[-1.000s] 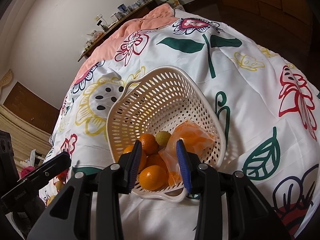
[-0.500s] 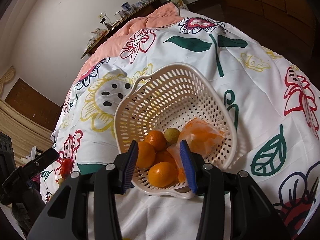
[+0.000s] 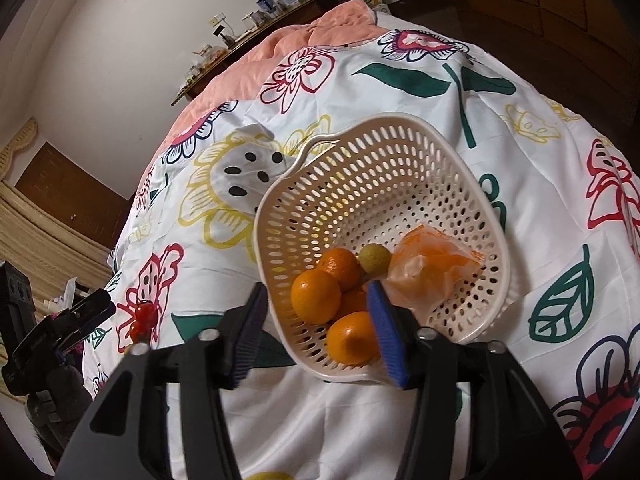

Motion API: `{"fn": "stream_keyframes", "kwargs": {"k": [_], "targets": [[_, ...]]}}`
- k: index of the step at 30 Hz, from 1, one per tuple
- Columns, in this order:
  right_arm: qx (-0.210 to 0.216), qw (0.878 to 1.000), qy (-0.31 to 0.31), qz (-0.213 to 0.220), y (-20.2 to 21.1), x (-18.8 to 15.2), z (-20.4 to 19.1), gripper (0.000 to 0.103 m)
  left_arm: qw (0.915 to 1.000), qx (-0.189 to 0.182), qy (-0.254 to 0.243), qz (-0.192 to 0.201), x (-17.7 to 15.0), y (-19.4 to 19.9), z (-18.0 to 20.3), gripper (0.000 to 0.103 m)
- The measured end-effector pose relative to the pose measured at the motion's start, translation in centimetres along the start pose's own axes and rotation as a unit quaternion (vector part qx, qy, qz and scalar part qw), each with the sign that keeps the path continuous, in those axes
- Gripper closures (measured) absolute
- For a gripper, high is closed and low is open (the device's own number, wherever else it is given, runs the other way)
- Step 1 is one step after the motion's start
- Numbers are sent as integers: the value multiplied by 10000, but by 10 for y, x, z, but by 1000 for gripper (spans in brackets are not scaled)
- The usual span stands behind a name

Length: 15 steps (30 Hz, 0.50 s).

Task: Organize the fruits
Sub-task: 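Move the open left tool back over the red tomatoes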

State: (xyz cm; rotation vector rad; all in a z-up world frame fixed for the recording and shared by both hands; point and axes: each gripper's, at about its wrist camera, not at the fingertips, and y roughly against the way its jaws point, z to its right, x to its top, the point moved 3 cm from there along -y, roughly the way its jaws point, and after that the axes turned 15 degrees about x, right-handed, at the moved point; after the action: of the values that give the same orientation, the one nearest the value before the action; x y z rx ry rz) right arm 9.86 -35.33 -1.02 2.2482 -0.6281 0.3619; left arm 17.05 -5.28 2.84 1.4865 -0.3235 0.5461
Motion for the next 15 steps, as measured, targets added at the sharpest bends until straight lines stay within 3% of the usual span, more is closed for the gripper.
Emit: {"fn": "stream_keyframes", "kwargs": {"k": [7,15], "targets": [[70,9998,141,-102,-5,-2,-13,48,9999,4,-103,-31,-8,-5,-9,24],[72,9997,171,-179,-10,-5,-18,48,9978,257,-615,26,-26,-12,-13,54]]}}
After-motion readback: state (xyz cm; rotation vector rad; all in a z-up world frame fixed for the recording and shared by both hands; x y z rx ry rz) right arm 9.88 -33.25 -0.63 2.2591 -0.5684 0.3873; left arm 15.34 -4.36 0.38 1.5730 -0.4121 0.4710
